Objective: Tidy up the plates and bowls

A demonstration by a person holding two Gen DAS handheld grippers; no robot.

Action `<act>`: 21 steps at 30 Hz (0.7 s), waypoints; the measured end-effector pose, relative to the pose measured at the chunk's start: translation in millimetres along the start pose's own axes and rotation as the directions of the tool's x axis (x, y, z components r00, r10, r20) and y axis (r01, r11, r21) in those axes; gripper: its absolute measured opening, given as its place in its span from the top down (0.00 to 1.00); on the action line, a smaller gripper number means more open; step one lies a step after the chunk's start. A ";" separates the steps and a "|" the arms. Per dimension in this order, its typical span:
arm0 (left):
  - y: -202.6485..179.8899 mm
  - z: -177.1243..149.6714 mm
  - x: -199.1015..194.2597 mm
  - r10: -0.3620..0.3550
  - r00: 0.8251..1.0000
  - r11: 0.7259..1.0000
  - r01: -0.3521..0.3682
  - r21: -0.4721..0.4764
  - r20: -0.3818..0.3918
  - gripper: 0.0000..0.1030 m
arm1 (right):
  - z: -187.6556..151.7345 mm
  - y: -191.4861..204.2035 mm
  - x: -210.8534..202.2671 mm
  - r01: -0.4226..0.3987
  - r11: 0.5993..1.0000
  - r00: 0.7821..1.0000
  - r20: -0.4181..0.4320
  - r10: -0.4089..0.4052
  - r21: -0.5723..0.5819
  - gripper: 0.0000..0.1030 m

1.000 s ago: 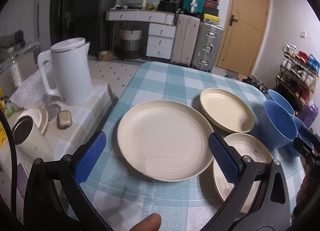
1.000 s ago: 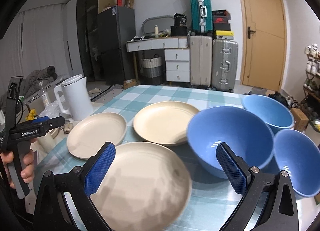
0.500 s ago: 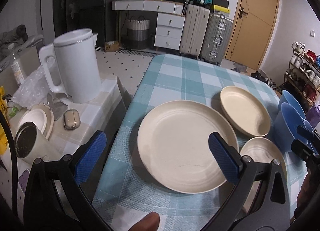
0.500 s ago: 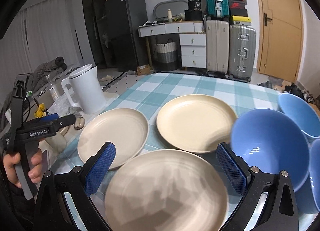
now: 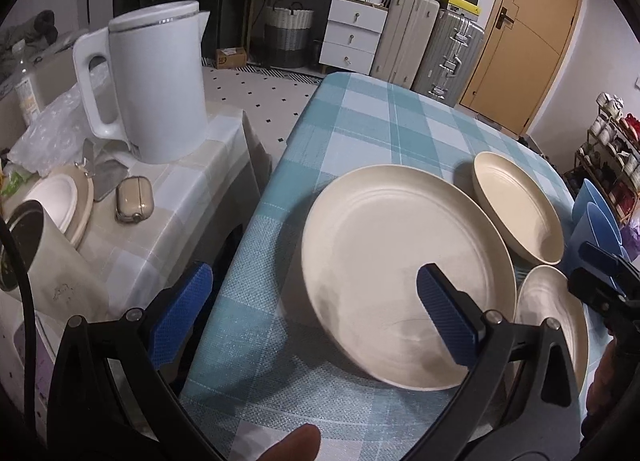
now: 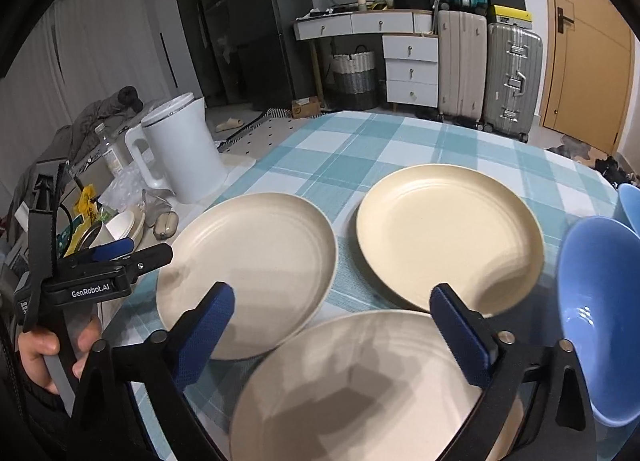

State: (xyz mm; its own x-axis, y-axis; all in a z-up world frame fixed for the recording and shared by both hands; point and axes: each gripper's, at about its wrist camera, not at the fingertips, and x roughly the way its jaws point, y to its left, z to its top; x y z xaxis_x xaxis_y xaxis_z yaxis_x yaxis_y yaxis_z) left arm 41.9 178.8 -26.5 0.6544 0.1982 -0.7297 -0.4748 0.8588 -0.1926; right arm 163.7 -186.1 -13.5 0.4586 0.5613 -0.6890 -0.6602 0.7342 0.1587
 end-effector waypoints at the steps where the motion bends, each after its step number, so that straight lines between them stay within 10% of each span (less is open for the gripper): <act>1: 2.1 -0.3 0.9 -0.002 1.000 1.000 0.002 -0.004 -0.004 0.01 | 1.9 1.1 3.3 -0.004 1.000 1.000 -0.005 0.004 -0.003 0.09; 10: 12.9 -4.7 17.2 0.011 0.999 1.000 -0.012 -0.025 -0.047 0.02 | 9.9 8.3 44.3 -0.036 0.999 0.996 -0.080 0.035 -0.012 0.19; 21: 8.3 -10.5 30.5 -0.061 0.993 0.998 0.058 -0.033 -0.100 0.35 | 6.6 4.5 77.0 -0.024 1.000 0.990 -0.138 0.024 0.005 0.48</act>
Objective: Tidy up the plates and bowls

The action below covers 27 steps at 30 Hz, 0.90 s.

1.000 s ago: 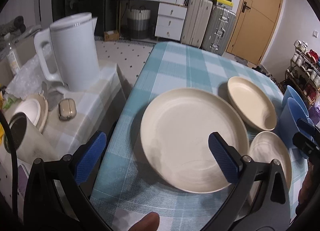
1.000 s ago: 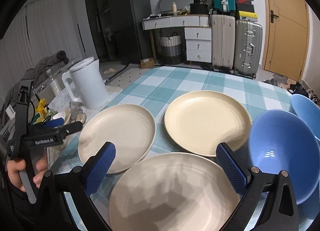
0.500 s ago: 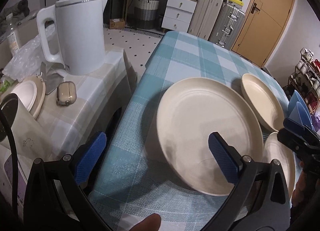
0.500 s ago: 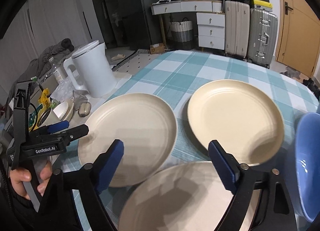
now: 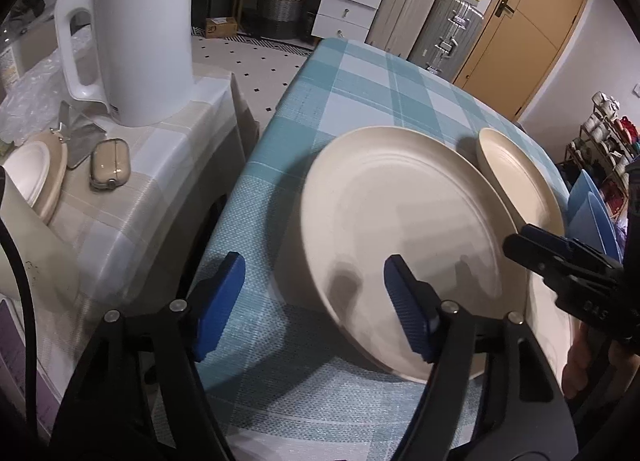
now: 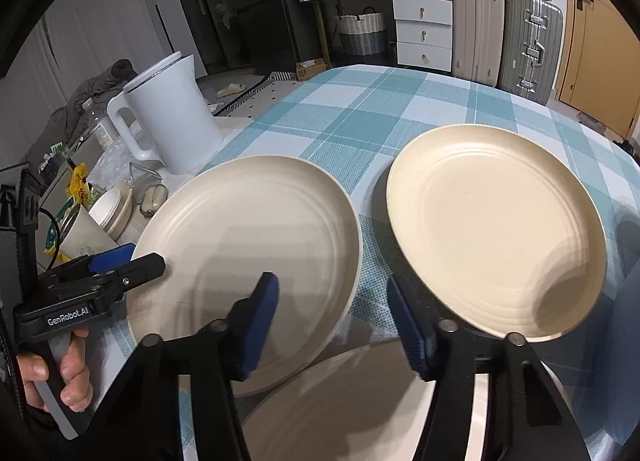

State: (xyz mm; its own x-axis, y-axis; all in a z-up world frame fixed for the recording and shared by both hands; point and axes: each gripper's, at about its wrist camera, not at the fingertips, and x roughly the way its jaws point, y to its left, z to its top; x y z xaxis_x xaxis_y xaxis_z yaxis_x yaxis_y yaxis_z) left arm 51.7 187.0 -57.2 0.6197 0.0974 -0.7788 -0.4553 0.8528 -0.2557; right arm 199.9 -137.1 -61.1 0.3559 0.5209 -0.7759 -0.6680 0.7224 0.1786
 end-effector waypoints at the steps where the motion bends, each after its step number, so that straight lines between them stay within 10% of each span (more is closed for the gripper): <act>1: -1.3 -0.4 0.8 -0.005 1.000 1.000 0.005 0.001 -0.001 0.36 | 0.1 1.0 0.3 0.002 1.000 1.000 0.000 -0.002 0.000 0.50; 12: -3.4 -2.6 4.1 -0.004 1.000 1.000 0.004 0.019 -0.011 0.83 | 2.8 5.5 9.5 0.067 0.998 0.998 -0.007 -0.067 0.000 0.85; 27: -12.6 -5.8 -5.5 0.017 1.000 0.999 -0.018 0.047 0.027 0.84 | 0.4 4.4 -1.0 0.071 0.997 0.997 0.022 -0.071 0.015 0.87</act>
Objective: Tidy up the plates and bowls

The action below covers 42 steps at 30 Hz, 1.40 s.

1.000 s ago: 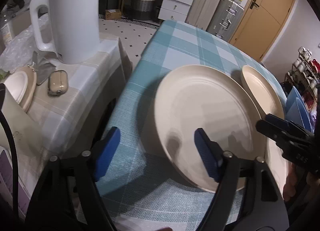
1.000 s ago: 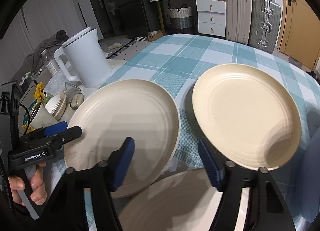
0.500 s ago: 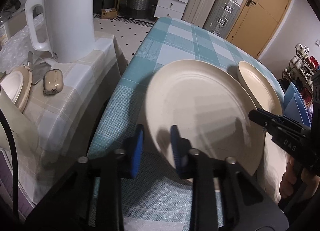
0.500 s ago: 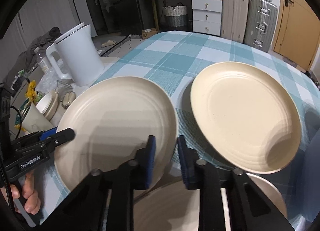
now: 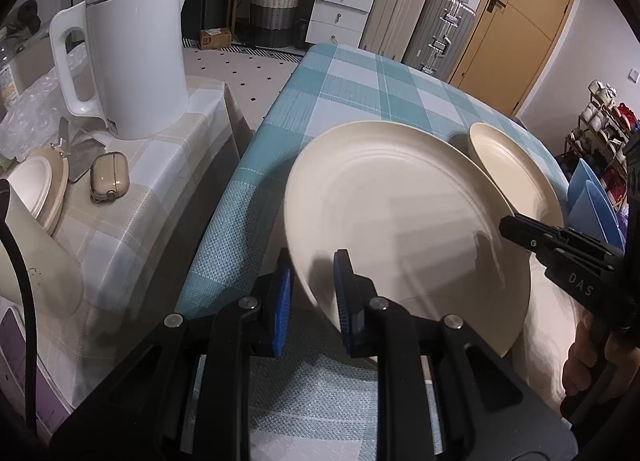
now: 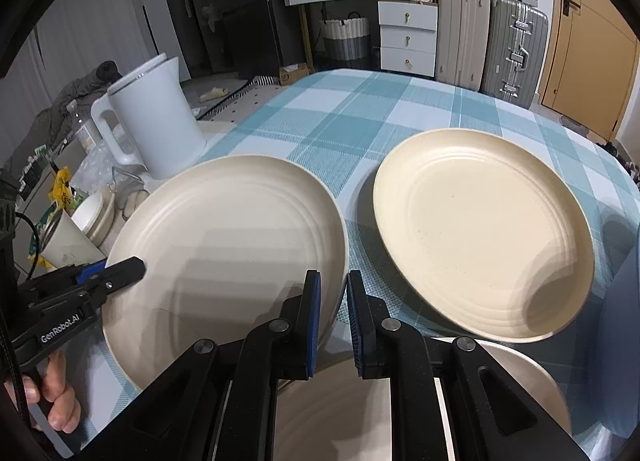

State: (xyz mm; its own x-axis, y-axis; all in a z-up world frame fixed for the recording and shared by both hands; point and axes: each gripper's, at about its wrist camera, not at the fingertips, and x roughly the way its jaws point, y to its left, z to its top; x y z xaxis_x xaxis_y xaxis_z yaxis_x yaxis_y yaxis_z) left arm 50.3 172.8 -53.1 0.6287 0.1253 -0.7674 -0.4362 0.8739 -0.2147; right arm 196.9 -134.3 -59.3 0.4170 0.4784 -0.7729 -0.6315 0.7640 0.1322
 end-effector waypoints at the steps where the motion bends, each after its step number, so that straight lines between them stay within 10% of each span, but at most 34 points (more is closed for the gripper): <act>1: -0.8 0.5 -1.6 0.002 1.000 1.000 -0.002 0.002 0.002 0.84 | 0.4 0.2 -2.4 0.001 1.000 1.000 0.005 -0.001 0.001 0.87; 42: -45.3 6.6 -74.8 -0.099 0.993 0.991 0.092 0.101 0.070 0.83 | -17.8 3.1 -112.3 0.089 0.992 0.983 0.152 -0.101 0.085 0.86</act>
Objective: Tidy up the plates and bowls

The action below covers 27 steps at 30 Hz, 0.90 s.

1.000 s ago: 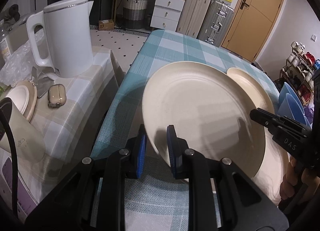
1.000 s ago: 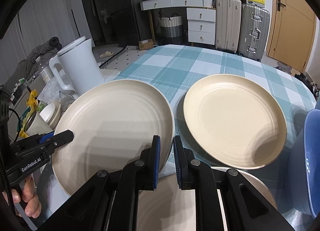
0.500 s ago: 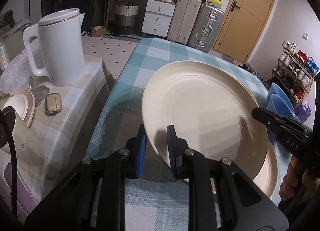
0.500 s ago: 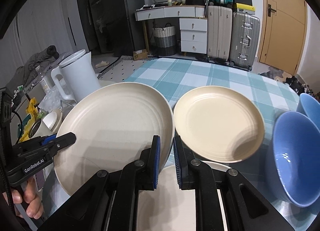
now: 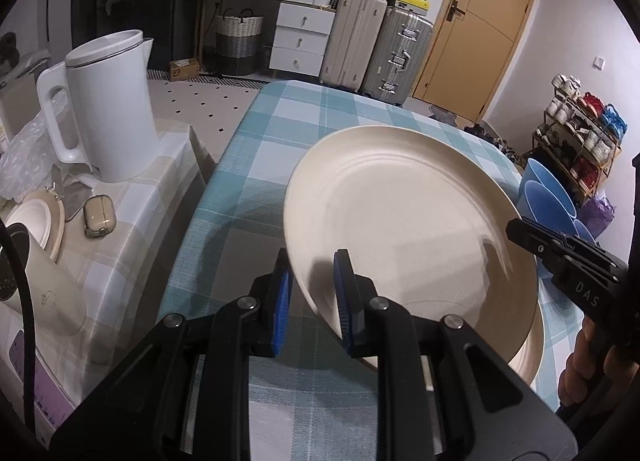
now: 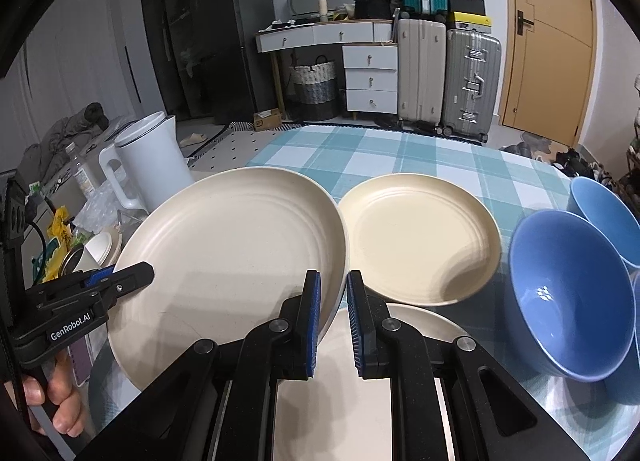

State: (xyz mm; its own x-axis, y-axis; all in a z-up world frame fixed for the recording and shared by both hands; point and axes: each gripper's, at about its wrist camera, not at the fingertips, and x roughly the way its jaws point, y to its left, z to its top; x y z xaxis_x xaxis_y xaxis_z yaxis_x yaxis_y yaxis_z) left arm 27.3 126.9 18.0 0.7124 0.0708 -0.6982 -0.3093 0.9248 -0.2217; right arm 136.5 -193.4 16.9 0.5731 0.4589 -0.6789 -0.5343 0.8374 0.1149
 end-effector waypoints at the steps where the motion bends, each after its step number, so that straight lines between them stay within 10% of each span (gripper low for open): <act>1: -2.9 -0.8 -0.5 -0.004 1.000 1.000 0.004 0.005 -0.002 0.83 | -0.6 -2.1 -1.6 0.001 1.000 1.000 0.001 -0.001 0.006 0.86; 27: -55.1 -12.3 -8.1 -0.065 0.998 0.991 0.067 0.115 -0.019 0.83 | -19.0 -40.9 -36.3 0.044 0.994 0.999 0.027 -0.047 0.096 0.86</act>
State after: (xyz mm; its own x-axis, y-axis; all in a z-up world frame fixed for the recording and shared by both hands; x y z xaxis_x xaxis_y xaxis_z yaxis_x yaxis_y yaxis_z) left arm 30.8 70.7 27.5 0.7190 0.0035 -0.6950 -0.1866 0.9642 -0.1882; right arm 125.8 -249.9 23.0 0.6145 0.4267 -0.6636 -0.4464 0.8816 0.1535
